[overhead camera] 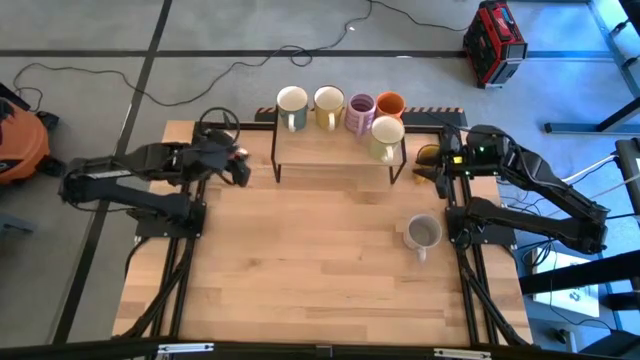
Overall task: Place coffee mugs
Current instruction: Put the red mug on the shelf
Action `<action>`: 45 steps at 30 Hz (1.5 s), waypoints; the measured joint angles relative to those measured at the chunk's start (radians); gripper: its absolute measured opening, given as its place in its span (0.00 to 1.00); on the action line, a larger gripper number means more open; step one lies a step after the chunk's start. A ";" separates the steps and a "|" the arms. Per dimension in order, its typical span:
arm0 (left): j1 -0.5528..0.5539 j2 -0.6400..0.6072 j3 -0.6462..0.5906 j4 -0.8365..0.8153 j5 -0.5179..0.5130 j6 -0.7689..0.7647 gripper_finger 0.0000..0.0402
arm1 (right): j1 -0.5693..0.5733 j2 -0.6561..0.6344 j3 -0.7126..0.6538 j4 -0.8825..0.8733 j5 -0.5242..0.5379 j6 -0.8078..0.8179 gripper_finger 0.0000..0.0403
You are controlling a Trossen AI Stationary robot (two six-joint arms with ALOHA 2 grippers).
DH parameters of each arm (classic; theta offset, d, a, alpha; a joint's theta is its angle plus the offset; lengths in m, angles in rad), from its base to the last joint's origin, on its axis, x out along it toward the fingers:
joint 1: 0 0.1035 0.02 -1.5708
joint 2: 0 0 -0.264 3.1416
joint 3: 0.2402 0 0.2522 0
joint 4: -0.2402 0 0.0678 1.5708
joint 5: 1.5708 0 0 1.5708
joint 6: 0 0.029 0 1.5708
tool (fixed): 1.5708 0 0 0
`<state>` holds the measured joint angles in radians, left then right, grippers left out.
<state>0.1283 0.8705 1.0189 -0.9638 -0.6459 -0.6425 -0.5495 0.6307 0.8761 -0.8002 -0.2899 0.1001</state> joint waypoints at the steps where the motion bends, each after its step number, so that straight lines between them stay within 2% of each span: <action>1: 0.034 0.004 -0.008 -0.039 -0.014 -0.052 0.45 | 0.000 0.000 0.000 -0.005 -0.019 0.003 0.38; 3: 0.104 0.012 -0.028 -0.081 0.001 -0.123 0.45 | 0.000 0.000 0.000 -0.024 -0.062 0.001 0.38; 8: 0.289 0.064 -0.057 -0.085 0.153 -0.132 0.44 | 0.000 0.000 0.000 -0.059 -0.080 -0.067 0.38; 18: 0.587 0.263 -0.057 -0.076 0.338 0.014 0.44 | -0.001 0.000 0.000 -0.072 -0.055 -0.184 0.38; 23: 0.687 0.347 -0.057 -0.031 0.408 0.116 0.44 | -0.001 0.001 0.000 -0.073 -0.016 -0.185 0.38; 27: 0.728 0.400 -0.057 -0.037 0.466 0.204 0.44 | -0.001 0.001 0.000 -0.099 -0.015 -0.185 0.38; 37: 0.744 0.494 -0.057 -0.038 0.474 0.346 0.44 | -0.001 0.001 0.000 -0.117 0.020 -0.188 0.38; 40: 0.736 0.515 -0.057 -0.063 0.477 0.374 0.38 | -0.001 0.001 0.000 -0.117 0.021 -0.188 0.38; 45: 0.731 0.525 -0.058 -0.067 0.481 0.438 0.22 | -0.001 0.001 0.000 -0.118 0.020 -0.188 0.38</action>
<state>0.8593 1.3952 0.9611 -1.0311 -0.1650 -0.2048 -0.5503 0.6319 0.8761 -0.9180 -0.2695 -0.0879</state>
